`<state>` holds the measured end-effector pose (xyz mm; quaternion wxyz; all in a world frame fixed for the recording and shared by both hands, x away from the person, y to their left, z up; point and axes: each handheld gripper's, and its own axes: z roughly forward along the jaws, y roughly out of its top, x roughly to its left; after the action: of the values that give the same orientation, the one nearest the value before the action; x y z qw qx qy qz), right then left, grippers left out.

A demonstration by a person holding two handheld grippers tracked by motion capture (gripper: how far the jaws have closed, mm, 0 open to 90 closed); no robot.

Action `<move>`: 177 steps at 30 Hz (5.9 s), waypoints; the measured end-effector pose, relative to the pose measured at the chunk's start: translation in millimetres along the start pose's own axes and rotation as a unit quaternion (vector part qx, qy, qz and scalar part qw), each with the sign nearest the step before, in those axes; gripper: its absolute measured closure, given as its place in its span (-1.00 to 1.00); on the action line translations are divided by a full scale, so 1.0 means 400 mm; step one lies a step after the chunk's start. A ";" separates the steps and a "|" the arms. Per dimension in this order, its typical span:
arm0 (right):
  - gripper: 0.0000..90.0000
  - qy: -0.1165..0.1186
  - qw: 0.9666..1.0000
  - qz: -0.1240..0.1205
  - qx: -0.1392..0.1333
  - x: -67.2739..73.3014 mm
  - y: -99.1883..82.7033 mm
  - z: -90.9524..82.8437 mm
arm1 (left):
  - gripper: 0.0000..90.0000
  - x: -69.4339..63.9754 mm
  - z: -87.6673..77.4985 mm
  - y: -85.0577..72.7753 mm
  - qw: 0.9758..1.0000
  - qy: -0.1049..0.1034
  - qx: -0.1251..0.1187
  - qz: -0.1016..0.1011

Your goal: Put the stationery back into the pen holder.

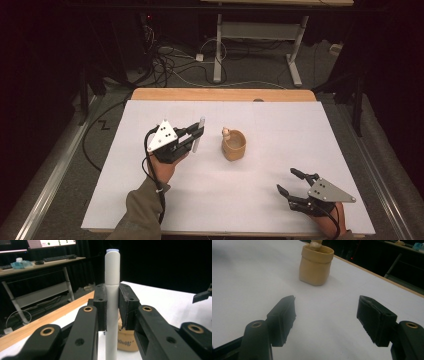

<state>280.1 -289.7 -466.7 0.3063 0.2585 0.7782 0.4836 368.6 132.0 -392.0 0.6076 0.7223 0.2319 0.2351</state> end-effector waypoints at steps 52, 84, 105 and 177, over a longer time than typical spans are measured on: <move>-0.30 0.008 1.000 0.002 -0.005 -0.004 0.003 0.000 | 0.68 -0.062 0.276 0.051 0.996 -0.087 -0.010 0.021; -0.30 0.009 1.000 -0.009 0.004 0.003 0.002 0.006 | 0.65 -0.043 0.288 -0.047 0.995 -0.082 0.053 -0.018; -0.30 0.012 1.000 -0.011 0.007 0.007 0.003 0.009 | 0.32 -0.029 0.223 -0.020 0.995 -0.056 0.072 0.028; -0.30 0.021 1.000 -0.021 0.008 0.024 0.011 0.014 | -0.57 -0.130 0.008 -0.062 0.971 0.024 0.150 0.187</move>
<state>277.9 -277.8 -466.7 0.2977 0.2344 0.7933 0.4765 328.5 101.1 -419.9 0.4321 0.8299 0.1396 0.3241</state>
